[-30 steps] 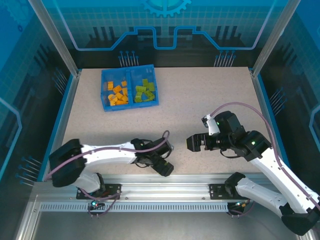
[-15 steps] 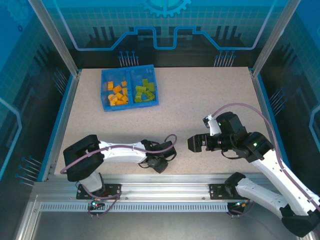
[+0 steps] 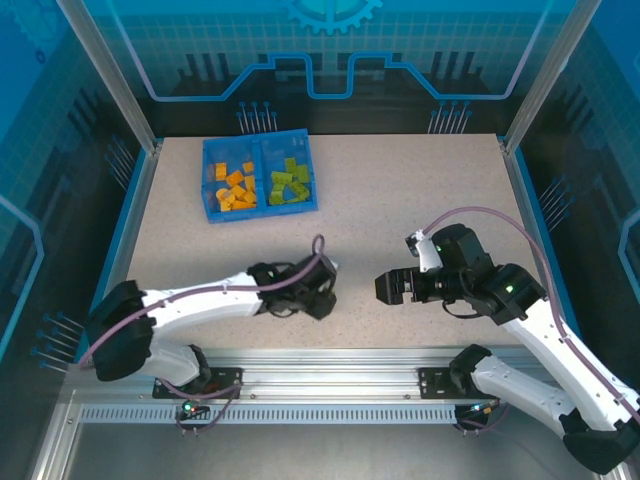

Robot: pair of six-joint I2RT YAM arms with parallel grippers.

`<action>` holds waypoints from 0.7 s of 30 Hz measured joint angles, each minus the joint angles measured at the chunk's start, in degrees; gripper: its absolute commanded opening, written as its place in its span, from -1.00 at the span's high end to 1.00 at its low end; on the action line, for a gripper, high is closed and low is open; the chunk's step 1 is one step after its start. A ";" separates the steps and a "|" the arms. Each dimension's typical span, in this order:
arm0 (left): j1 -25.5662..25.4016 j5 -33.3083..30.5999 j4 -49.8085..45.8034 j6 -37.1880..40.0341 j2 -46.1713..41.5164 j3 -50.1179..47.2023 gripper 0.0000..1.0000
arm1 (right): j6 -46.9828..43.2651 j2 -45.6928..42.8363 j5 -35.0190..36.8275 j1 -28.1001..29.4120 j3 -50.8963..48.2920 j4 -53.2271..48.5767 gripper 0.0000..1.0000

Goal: Sort the legos into containers by color

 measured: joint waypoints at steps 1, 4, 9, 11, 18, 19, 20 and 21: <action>1.70 -0.44 -0.50 0.02 -0.39 1.97 0.47 | 0.02 -0.15 0.02 -0.02 0.04 0.04 -0.96; 8.17 -3.69 -1.49 0.44 -0.04 10.05 0.47 | 0.02 -0.17 0.13 -0.22 0.42 0.07 -0.96; 20.41 -9.18 -2.73 1.53 7.13 24.52 0.46 | 0.02 -0.13 0.17 -0.22 0.70 0.44 -0.96; 24.48 -10.95 -3.10 2.19 11.93 29.68 0.45 | 0.04 -0.13 0.17 -0.22 0.70 0.55 -0.96; 33.18 -14.82 -6.21 3.56 34.58 52.02 0.46 | 0.24 -0.04 0.15 -0.22 0.72 0.90 -0.96; 33.75 -15.30 -6.73 3.65 37.31 54.88 0.45 | 0.24 -0.04 0.15 -0.22 0.72 0.87 -0.96; 34.36 -15.89 -7.02 3.69 40.50 58.07 0.45 | 0.26 -0.04 0.15 -0.22 0.72 0.90 -0.96; 34.88 -16.37 -7.21 3.69 43.32 60.92 0.45 | 0.28 -0.04 0.15 -0.22 0.72 0.87 -0.95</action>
